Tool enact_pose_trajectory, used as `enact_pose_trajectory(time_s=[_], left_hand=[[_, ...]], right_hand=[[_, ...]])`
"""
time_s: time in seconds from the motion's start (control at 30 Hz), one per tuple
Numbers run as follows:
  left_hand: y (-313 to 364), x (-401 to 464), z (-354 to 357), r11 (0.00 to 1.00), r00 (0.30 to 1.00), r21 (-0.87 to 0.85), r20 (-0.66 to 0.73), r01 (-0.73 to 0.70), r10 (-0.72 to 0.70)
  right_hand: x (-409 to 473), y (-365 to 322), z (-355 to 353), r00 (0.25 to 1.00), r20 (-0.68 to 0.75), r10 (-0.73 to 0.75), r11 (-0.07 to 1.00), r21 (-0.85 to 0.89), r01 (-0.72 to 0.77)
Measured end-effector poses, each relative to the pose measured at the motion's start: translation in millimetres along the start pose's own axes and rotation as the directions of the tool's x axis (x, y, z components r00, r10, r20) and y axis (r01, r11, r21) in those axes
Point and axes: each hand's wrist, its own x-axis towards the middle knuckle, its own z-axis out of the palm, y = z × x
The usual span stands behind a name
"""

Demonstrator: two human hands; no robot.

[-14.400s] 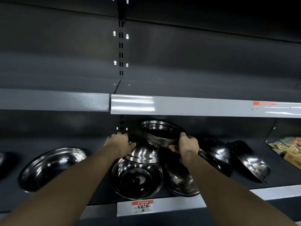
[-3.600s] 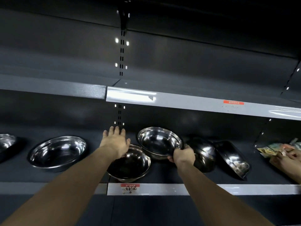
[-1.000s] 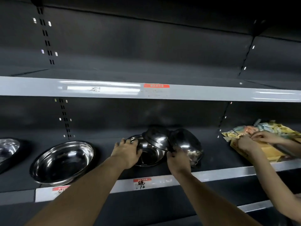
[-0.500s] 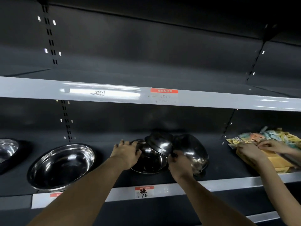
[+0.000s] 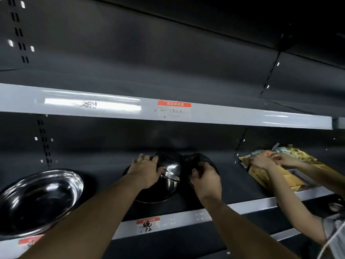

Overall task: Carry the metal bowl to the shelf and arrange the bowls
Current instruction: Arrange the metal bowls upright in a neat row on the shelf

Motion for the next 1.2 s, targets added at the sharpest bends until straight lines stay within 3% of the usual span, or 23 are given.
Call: enact_pose_trajectory(time_s=[0.2,0.33,0.53,0.67,0.83,1.07,1.2], left_hand=[[43.7,12.4,3.1,0.998,0.999,0.026,-0.01,-0.052,0.052],[71.5,22.6,9.3,0.998,0.998,0.022,-0.01,-0.057,0.057],[111.2,29.7,23.3,1.0,1.0,-0.002,0.019,-0.024,0.024],[130.7,27.3,33.5,0.999,0.999,-0.047,0.045,0.026,-0.024],[142.7,20.6,39.2,0.979,0.994,-0.173,0.014,0.108,-0.107],[146.0,10.8,30.7,0.888,0.977,-0.448,-0.124,0.102,-0.175],[135.0,7.3,18.0,0.733,0.957,-0.669,-0.12,0.12,-0.266]], right_hand=[[24.7,22.0,-17.6,0.999,-0.038,0.008,1.0,-0.008,-0.008],[40.8,46.8,-25.9,0.994,-0.017,0.112,0.994,0.0,-0.112],[60.3,93.3,-24.5,0.909,0.241,0.339,0.927,0.083,-0.367],[72.6,104.7,-18.1,0.841,0.339,0.421,0.862,0.139,-0.488],[76.4,110.8,-9.6,0.855,0.357,0.376,0.894,0.103,-0.436],[65.3,97.6,-20.9,0.975,0.083,0.207,0.955,0.2,-0.22],[57.3,79.2,-35.1,0.996,-0.073,0.042,0.963,0.27,-0.021]])
